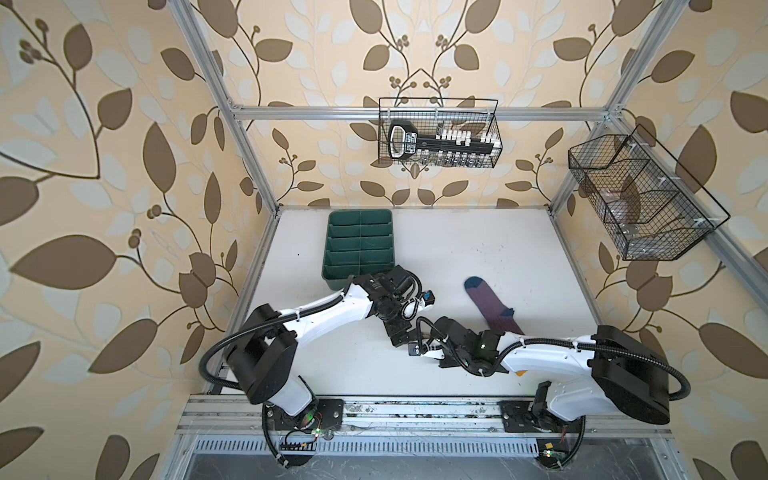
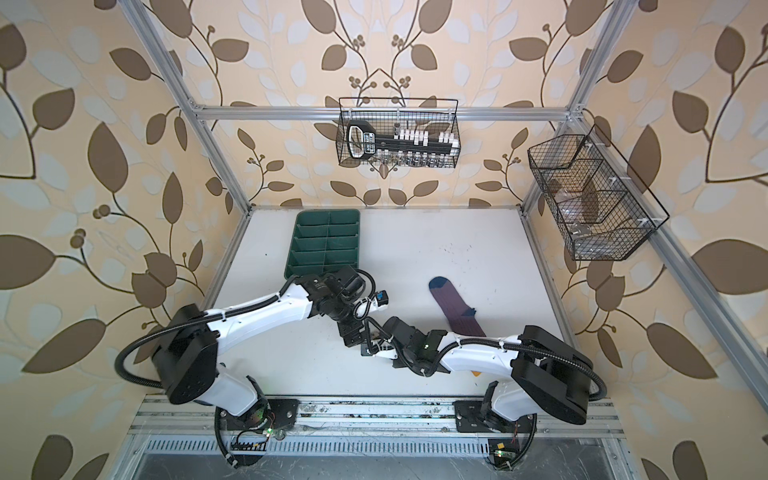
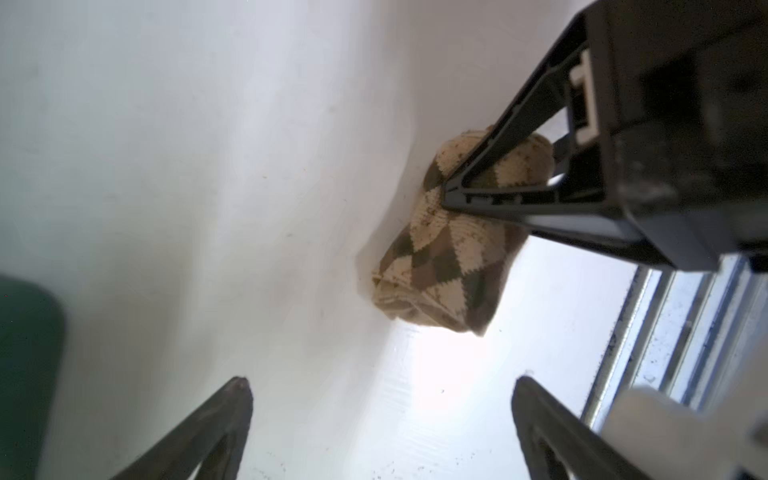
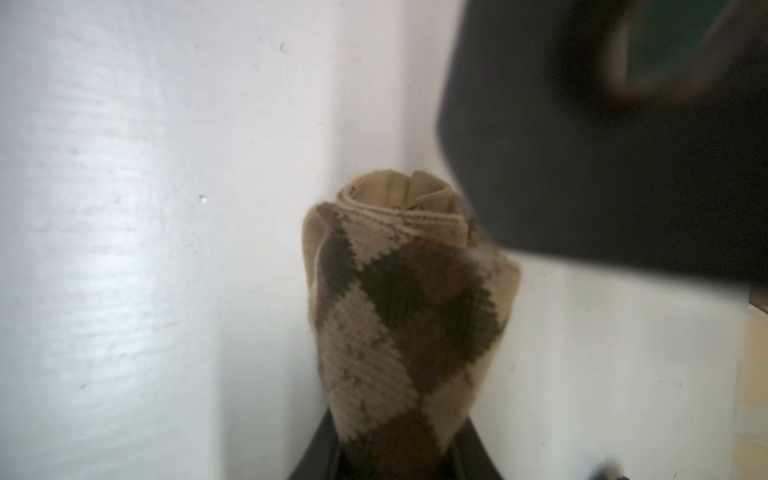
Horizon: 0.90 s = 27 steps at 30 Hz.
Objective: Roll the socks
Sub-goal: 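Lift the rolled sock with the right gripper toward the green tray while the left withdraws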
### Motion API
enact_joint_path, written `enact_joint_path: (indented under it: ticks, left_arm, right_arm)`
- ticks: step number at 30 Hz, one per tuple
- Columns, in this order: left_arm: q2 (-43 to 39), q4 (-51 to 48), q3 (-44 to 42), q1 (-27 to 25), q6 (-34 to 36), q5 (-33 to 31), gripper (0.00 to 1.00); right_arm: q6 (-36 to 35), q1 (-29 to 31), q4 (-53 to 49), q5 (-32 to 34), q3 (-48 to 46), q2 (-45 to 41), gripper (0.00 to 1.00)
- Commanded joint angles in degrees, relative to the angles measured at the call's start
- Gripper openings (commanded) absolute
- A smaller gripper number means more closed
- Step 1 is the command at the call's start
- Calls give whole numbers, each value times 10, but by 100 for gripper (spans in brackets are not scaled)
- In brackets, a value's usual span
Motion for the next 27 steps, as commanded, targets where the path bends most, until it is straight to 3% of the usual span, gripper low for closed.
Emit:
enact_joint_path:
  ticks: [1, 6, 11, 17, 22, 27]
  left_arm:
    - [-111, -29, -34, -24, -43, -14, 99]
    - [-293, 67, -95, -24, -142, -269, 99]
    - [-457, 120, -152, -24, -235, -442, 99]
    - [-564, 38, -156, -24, -318, -466, 99]
    - [-580, -64, -116, -24, -361, -540, 99]
    - [-581, -75, -106, -24, -326, -520, 99]
  right_arm:
    - [61, -24, -3, 68, 2, -17, 0]
    - [64, -27, -14, 52, 5, -71, 0]
    - [59, -59, -27, 7, 32, -142, 0]
    - [1, -136, -57, -45, 144, -128, 0]
    - [-46, -182, -107, -85, 331, -1, 0]
    - [-98, -203, -150, -144, 543, 172, 0]
